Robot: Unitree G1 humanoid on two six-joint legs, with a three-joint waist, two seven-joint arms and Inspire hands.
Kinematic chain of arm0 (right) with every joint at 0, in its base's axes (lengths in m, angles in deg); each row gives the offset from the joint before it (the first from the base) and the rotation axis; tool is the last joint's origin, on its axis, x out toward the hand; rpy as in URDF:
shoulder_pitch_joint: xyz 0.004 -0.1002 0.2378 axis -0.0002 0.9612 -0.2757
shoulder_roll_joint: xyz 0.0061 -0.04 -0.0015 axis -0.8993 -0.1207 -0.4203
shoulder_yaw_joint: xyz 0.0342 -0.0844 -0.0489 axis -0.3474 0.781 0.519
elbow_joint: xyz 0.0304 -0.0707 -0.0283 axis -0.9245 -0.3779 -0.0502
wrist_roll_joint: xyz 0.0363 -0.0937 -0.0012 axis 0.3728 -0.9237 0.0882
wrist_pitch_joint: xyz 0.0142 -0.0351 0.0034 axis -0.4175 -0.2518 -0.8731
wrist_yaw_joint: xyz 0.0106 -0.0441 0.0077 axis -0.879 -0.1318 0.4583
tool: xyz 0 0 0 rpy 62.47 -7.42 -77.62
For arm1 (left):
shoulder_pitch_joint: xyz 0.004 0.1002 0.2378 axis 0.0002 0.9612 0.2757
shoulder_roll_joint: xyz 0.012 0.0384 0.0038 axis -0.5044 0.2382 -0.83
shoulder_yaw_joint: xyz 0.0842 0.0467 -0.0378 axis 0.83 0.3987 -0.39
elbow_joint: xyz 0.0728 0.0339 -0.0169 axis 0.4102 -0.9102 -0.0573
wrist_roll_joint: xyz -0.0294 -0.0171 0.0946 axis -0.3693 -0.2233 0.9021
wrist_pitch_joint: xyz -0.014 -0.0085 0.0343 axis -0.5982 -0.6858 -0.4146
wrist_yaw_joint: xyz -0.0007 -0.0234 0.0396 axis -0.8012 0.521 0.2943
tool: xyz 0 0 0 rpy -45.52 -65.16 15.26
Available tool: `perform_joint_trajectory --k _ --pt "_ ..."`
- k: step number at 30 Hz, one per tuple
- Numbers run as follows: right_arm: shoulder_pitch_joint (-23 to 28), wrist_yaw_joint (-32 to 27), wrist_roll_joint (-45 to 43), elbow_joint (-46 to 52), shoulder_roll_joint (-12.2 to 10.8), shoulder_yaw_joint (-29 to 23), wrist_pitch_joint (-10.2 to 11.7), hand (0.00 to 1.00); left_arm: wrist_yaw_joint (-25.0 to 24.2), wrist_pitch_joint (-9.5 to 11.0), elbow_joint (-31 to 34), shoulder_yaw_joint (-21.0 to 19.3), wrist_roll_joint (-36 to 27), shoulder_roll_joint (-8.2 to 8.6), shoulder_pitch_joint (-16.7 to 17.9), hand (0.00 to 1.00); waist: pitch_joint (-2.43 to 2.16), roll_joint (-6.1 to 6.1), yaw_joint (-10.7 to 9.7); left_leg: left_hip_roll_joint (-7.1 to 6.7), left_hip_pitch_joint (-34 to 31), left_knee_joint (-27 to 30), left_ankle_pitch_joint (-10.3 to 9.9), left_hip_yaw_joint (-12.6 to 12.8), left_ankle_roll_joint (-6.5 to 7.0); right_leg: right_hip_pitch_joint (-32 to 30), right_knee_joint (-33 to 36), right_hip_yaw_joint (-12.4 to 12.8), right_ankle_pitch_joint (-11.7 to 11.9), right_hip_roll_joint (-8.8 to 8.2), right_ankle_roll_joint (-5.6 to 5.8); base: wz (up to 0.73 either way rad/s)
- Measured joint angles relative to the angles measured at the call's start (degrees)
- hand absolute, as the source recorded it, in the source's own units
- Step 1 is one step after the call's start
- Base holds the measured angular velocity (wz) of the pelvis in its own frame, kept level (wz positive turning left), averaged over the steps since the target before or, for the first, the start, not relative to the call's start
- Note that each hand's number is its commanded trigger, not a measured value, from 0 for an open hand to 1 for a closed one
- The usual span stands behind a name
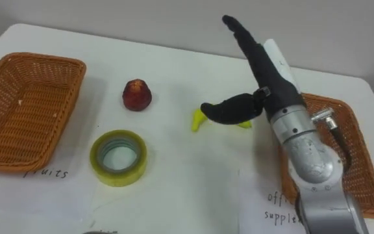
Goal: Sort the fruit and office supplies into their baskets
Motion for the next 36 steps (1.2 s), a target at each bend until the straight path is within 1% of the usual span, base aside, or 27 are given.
perform_joint_trajectory --k 4,6,8,10,12,13,15,18,21,27,29,34,36 --pt "0.0 0.1 -0.3 -0.7 -0.2 1.8 -0.6 0.0 0.3 -0.1 1.4 0.2 0.0 0.0 0.3 0.0 0.0 0.04 0.5 0.04 0.0 0.0 0.0 -0.9 0.0 0.4 -0.1 -0.6 0.0 0.04 0.0 0.11" --pt "0.0 0.4 -1.4 -3.0 -1.1 2.7 -0.7 0.0 0.7 -0.1 1.0 1.3 0.1 -0.38 0.3 0.0 0.02 0.11 1.3 0.06 0.0 0.0 0.0 -1.2 0.0 0.6 -0.1 -1.5 0.0 -0.01 0.0 0.1" --pt "0.0 0.4 -2.6 -5.0 -2.3 3.3 -0.8 0.0 1.1 -0.1 1.1 1.4 0.4 -0.36 0.3 0.0 0.03 0.12 2.1 0.04 -0.1 0.0 0.0 -1.2 0.0 0.5 -0.1 -1.7 0.0 -0.04 0.0 0.0" --pt "0.0 0.7 -2.8 -6.3 -3.1 3.7 -1.0 0.0 1.3 -0.1 1.2 1.4 0.5 -0.37 0.2 0.0 0.1 0.24 2.5 -0.01 -0.2 0.0 0.0 -1.3 0.0 0.4 -0.1 -1.9 0.0 -0.12 0.0 0.03" --pt "-0.1 0.7 -2.8 -6.4 -3.5 4.2 -1.1 0.0 1.3 -0.3 1.2 1.6 0.5 -0.47 0.2 0.0 0.07 0.38 3.5 -0.05 -0.7 0.1 0.0 -1.4 0.0 0.0 -0.1 -2.0 0.0 -0.17 0.0 0.0" --pt "-0.6 0.7 -2.8 -6.5 -3.6 5.0 -1.1 0.0 1.3 -0.6 1.2 2.0 0.5 -0.53 0.1 0.0 0.21 0.59 3.6 -0.05 -0.8 0.1 0.0 -1.4 0.0 -0.1 -0.1 -2.0 0.0 -0.16 0.0 0.0" --pt "-1.5 0.5 -2.8 -6.5 -3.7 6.8 -1.1 0.0 1.2 -0.9 1.2 2.4 1.1 -0.42 0.0 0.0 0.31 1.03 3.7 -0.04 -0.8 0.2 0.0 -1.5 0.0 0.0 -0.1 -2.0 0.0 -0.17 0.0 0.02" --pt "-2.2 -0.2 -2.6 -6.9 -4.0 8.7 -1.0 0.0 1.1 -0.9 1.2 2.4 1.2 -0.45 -0.2 0.0 0.48 1.36 3.8 -0.04 -0.7 0.2 0.0 -1.6 0.0 0.1 -0.2 -2.4 0.0 -0.21 0.0 0.01" --pt "-2.2 -0.3 -2.7 -6.9 -5.0 9.9 -1.0 0.0 0.9 -0.9 1.2 2.4 1.2 -0.45 -0.2 0.0 0.45 1.56 3.8 -0.04 -0.8 0.2 0.0 -1.6 0.0 0.2 -0.2 -2.6 0.0 -0.21 0.0 0.0" --pt "-2.2 -0.3 -2.7 -7.4 -5.7 10.2 -1.0 0.0 -0.1 -0.9 1.3 2.4 1.2 -0.03 -0.6 0.0 0.42 1.72 4.7 -0.06 -0.7 0.3 0.0 -1.9 0.01 0.4 -0.2 -3.2 0.0 -0.29 0.0 0.01" --pt "-2.2 -0.6 -2.5 -8.3 -5.7 10.2 -1.0 0.0 -0.3 -0.9 1.3 2.6 1.2 0.24 -0.7 0.0 0.42 1.72 5.0 -0.09 -0.8 0.6 0.0 -2.4 0.01 0.7 -0.2 -3.9 0.0 -0.37 0.0 0.13" --pt "-3.0 -1.0 -2.6 -11.2 -6.5 10.3 -1.0 0.0 -0.2 -0.9 1.3 3.4 1.2 0.71 -0.9 0.0 0.43 1.77 5.5 -0.1 -1.2 0.9 0.0 -2.9 0.01 0.7 -0.2 -4.8 0.0 -0.44 0.01 0.06" --pt "-3.0 -1.4 -2.6 -11.4 -6.5 10.3 -1.0 0.0 -0.2 -1.0 1.3 3.5 1.2 0.72 -0.9 0.0 0.36 1.92 5.9 -0.12 -1.6 1.0 0.0 -3.2 0.01 0.6 -0.2 -5.0 0.0 -0.44 0.01 0.07"
